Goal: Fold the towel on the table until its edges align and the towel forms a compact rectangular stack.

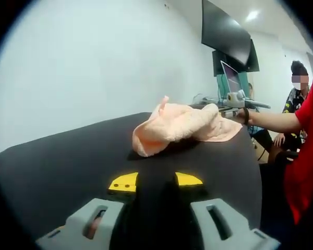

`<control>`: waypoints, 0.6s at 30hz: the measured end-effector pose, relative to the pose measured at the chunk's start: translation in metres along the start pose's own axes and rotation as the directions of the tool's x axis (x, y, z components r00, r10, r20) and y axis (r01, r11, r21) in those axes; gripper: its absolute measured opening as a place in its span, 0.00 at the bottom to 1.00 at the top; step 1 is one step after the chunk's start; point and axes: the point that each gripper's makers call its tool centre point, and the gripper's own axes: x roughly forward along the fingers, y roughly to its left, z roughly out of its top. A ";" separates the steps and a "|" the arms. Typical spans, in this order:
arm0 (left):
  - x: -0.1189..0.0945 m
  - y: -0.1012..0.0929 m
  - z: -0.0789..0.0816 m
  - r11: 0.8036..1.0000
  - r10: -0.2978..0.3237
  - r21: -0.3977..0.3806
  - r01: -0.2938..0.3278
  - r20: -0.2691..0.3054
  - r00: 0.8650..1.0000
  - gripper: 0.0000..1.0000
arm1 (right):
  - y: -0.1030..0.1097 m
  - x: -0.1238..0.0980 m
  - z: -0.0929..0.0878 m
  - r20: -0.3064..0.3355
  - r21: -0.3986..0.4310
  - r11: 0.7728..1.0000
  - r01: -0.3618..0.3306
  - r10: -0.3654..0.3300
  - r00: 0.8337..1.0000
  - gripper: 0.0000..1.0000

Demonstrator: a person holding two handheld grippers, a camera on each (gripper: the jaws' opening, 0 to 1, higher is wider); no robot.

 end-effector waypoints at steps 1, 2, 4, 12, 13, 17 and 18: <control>0.000 0.000 0.000 1.000 0.000 0.000 0.000 0.000 1.000 0.28 | -0.001 0.000 0.000 0.000 0.000 1.000 0.000 0.000 1.000 0.29; 0.000 0.000 0.000 1.000 0.000 0.000 0.000 0.000 1.000 0.28 | -0.002 0.001 0.000 0.001 0.001 1.000 0.000 0.000 1.000 0.29; 0.000 0.000 0.000 1.000 0.000 0.000 0.000 0.000 1.000 0.28 | -0.005 0.002 0.001 0.000 0.002 1.000 0.000 0.000 1.000 0.29; 0.000 0.001 0.000 1.000 0.001 -0.001 -0.001 0.001 1.000 0.28 | -0.002 0.001 0.001 0.000 -0.001 1.000 0.000 0.000 1.000 0.29; 0.000 0.001 0.000 1.000 0.001 -0.001 -0.001 0.001 1.000 0.28 | -0.002 0.001 0.001 0.000 -0.001 1.000 0.000 0.000 1.000 0.29; 0.000 -0.001 0.000 1.000 0.002 0.000 -0.002 0.001 1.000 0.28 | 0.001 0.000 0.000 0.000 -0.001 1.000 -0.001 0.001 1.000 0.29; 0.000 -0.001 0.000 1.000 0.002 0.000 -0.002 0.001 1.000 0.28 | 0.004 -0.002 0.000 0.000 -0.002 1.000 -0.001 0.001 1.000 0.29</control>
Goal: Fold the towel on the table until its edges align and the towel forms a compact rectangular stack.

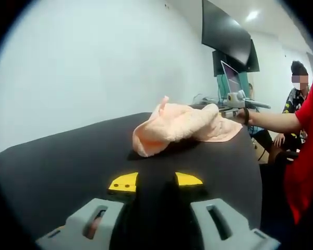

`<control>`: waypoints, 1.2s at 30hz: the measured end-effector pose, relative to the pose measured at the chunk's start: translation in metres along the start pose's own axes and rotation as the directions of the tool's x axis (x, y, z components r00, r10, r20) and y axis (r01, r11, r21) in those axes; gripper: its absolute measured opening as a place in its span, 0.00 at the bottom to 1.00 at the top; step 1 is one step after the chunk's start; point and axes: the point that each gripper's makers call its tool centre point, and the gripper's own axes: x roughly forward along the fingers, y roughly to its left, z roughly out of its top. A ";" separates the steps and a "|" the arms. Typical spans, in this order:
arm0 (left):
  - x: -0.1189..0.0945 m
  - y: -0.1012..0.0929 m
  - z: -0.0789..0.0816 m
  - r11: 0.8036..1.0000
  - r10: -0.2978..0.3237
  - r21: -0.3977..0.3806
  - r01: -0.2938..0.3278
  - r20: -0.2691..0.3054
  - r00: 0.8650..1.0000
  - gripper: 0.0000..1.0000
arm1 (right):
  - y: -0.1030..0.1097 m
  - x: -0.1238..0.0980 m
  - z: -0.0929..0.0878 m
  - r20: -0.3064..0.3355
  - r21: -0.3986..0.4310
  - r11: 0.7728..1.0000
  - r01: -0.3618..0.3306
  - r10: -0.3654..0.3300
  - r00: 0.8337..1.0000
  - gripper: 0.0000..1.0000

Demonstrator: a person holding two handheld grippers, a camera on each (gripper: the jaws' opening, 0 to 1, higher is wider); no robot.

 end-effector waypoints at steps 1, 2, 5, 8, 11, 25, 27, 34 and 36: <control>0.000 0.000 0.000 1.000 0.000 0.000 0.000 0.000 1.000 0.28 | 0.001 -0.001 0.000 0.000 0.000 1.000 0.000 0.000 1.000 0.29; 0.000 0.000 0.000 1.000 0.000 0.000 0.000 0.000 1.000 0.28 | 0.002 -0.001 0.000 -0.001 -0.001 1.000 0.001 -0.001 1.000 0.29; 0.000 0.001 0.000 1.000 0.000 -0.005 0.000 0.003 1.000 0.28 | 0.000 -0.001 -0.002 -0.003 -0.003 1.000 0.006 -0.006 1.000 0.29; 0.000 0.001 0.000 1.000 0.001 -0.004 -0.001 0.003 1.000 0.28 | 0.001 -0.002 -0.003 -0.005 -0.003 1.000 0.016 -0.016 1.000 0.29; 0.000 0.001 0.001 1.000 0.002 -0.005 -0.002 0.006 1.000 0.28 | 0.003 -0.003 -0.002 -0.004 -0.013 1.000 0.017 -0.017 1.000 0.29; 0.000 0.007 0.010 0.994 0.052 -0.094 -0.048 0.039 0.998 0.33 | 0.002 -0.006 0.000 0.012 0.010 0.999 0.033 -0.033 0.999 0.29; 0.002 0.019 0.006 0.990 0.112 -0.084 -0.111 0.005 0.994 0.34 | -0.004 -0.006 0.002 0.027 0.019 0.999 0.040 -0.041 0.999 0.29; 0.018 0.031 0.011 0.995 0.101 0.018 -0.100 -0.038 0.994 0.34 | -0.012 -0.004 0.005 0.046 0.032 0.999 0.045 -0.046 0.998 0.29; 0.027 0.040 0.011 0.994 0.111 0.013 -0.110 -0.056 0.992 0.31 | -0.012 -0.003 0.004 0.042 0.031 0.999 0.037 -0.038 0.998 0.29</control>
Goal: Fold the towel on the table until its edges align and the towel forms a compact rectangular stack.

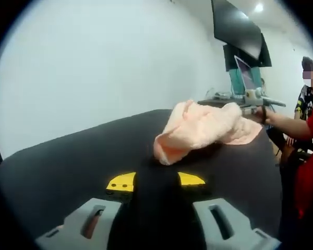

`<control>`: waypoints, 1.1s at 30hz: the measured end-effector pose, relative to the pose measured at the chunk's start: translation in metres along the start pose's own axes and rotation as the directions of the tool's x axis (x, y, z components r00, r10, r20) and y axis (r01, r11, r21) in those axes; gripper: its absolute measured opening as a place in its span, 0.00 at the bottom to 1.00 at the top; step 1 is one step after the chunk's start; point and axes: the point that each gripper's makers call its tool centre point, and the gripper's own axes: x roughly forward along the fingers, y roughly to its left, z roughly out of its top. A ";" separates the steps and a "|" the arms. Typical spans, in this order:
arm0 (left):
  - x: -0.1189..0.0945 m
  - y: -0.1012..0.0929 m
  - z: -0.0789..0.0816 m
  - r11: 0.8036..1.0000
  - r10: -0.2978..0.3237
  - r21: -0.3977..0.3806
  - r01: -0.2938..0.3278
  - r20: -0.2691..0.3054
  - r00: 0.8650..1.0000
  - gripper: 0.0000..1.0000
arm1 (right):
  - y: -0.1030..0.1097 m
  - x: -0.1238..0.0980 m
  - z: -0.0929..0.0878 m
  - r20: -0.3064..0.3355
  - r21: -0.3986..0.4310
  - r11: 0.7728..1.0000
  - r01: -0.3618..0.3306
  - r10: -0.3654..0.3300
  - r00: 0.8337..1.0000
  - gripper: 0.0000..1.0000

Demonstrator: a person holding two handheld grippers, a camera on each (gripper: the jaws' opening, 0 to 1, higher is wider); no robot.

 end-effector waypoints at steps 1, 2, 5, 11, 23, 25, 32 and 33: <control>0.007 0.004 0.002 1.000 -0.002 -0.007 0.002 -0.002 1.000 0.30 | 0.000 0.000 0.000 -0.001 -0.001 1.000 0.000 0.000 1.000 0.29; 0.012 0.006 0.004 1.000 -0.007 -0.011 0.007 -0.001 1.000 0.30 | 0.000 0.001 0.000 0.000 -0.004 1.000 -0.001 0.001 1.000 0.29; 0.026 0.008 0.012 0.999 -0.031 -0.008 0.031 0.012 0.999 0.31 | -0.001 0.001 0.000 0.002 -0.009 1.000 -0.005 0.005 1.000 0.29; 0.036 -0.008 0.044 0.993 -0.105 -0.035 0.110 0.130 0.986 0.12 | 0.003 0.001 0.001 0.006 -0.013 1.000 -0.024 0.024 1.000 0.29; -0.005 0.024 0.135 0.976 0.171 0.094 -0.197 0.233 0.957 0.04 | 0.003 0.001 0.001 0.004 -0.022 1.000 -0.022 0.023 1.000 0.29; -0.018 0.029 0.158 0.961 0.214 0.112 -0.253 0.279 0.936 0.03 | 0.003 0.001 0.001 0.002 -0.021 1.000 -0.019 0.019 1.000 0.29; -0.085 0.046 0.231 0.879 0.377 0.117 -0.462 0.423 0.824 0.01 | 0.004 0.002 -0.002 -0.014 -0.029 0.999 -0.020 0.020 1.000 0.29; -0.092 0.047 0.237 0.871 0.388 0.118 -0.477 0.431 0.815 0.01 | 0.004 0.002 -0.002 -0.014 -0.029 0.999 -0.020 0.020 1.000 0.29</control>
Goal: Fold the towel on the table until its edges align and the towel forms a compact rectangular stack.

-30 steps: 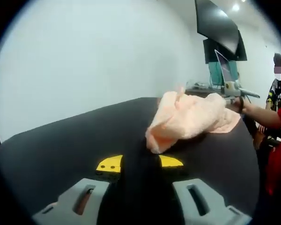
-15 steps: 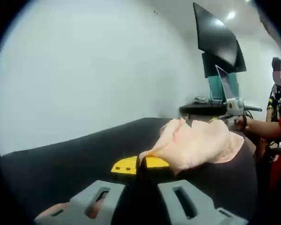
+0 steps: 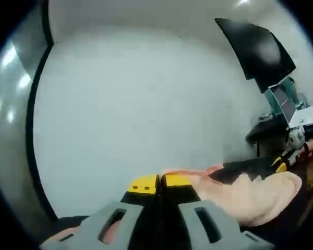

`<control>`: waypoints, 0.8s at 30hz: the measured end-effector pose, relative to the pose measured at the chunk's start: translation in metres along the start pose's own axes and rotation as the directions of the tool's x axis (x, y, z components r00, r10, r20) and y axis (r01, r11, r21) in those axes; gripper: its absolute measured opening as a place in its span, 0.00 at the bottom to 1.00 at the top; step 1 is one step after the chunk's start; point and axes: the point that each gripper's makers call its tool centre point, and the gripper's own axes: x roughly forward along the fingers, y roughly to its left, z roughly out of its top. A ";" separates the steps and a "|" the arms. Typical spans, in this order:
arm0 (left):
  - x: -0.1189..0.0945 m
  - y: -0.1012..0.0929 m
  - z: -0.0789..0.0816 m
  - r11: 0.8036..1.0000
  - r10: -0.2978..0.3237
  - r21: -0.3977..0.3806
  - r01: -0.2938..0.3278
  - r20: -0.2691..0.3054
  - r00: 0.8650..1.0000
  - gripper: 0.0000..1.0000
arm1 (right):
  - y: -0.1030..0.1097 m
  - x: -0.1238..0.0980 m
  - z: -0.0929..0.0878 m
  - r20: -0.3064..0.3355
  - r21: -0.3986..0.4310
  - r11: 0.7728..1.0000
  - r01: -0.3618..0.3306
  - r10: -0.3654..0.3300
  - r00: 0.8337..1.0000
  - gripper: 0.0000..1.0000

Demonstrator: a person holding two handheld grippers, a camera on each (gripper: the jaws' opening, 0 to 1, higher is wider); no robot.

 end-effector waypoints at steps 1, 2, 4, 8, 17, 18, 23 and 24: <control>-0.004 0.007 0.010 0.999 0.017 0.028 -0.017 0.005 1.000 0.01 | 0.000 0.000 0.000 0.000 0.000 1.000 0.000 0.000 1.000 0.29; -0.006 0.013 0.017 0.999 0.023 0.047 -0.024 0.009 1.000 0.01 | 0.000 -0.001 0.000 0.001 0.000 1.000 0.000 0.000 1.000 0.29; -0.013 0.026 0.026 0.993 0.060 0.098 -0.059 -0.010 0.998 0.01 | 0.001 -0.001 0.000 0.002 -0.001 1.000 0.000 0.000 1.000 0.29; -0.024 0.056 0.018 0.980 0.135 0.161 -0.119 -0.096 0.986 0.02 | 0.002 -0.002 0.000 0.004 -0.005 1.000 -0.001 0.001 1.000 0.29; -0.057 0.044 -0.092 0.999 0.044 0.033 -0.038 -0.202 0.978 0.03 | 0.003 -0.001 -0.002 -0.011 -0.030 1.000 0.003 -0.004 1.000 0.29; -0.060 0.040 -0.108 1.000 0.031 0.004 -0.031 -0.207 0.978 0.03 | 0.003 -0.001 -0.002 -0.012 -0.030 1.000 0.003 -0.003 1.000 0.29; -0.072 0.017 -0.179 0.994 -0.071 -0.100 0.047 -0.252 0.965 0.06 | 0.005 0.000 -0.005 -0.028 -0.043 0.999 0.002 -0.003 1.000 0.29; -0.072 0.014 -0.191 0.991 -0.102 -0.106 0.077 -0.256 0.961 0.09 | 0.005 0.001 -0.006 -0.033 -0.047 0.999 0.000 -0.001 0.999 0.29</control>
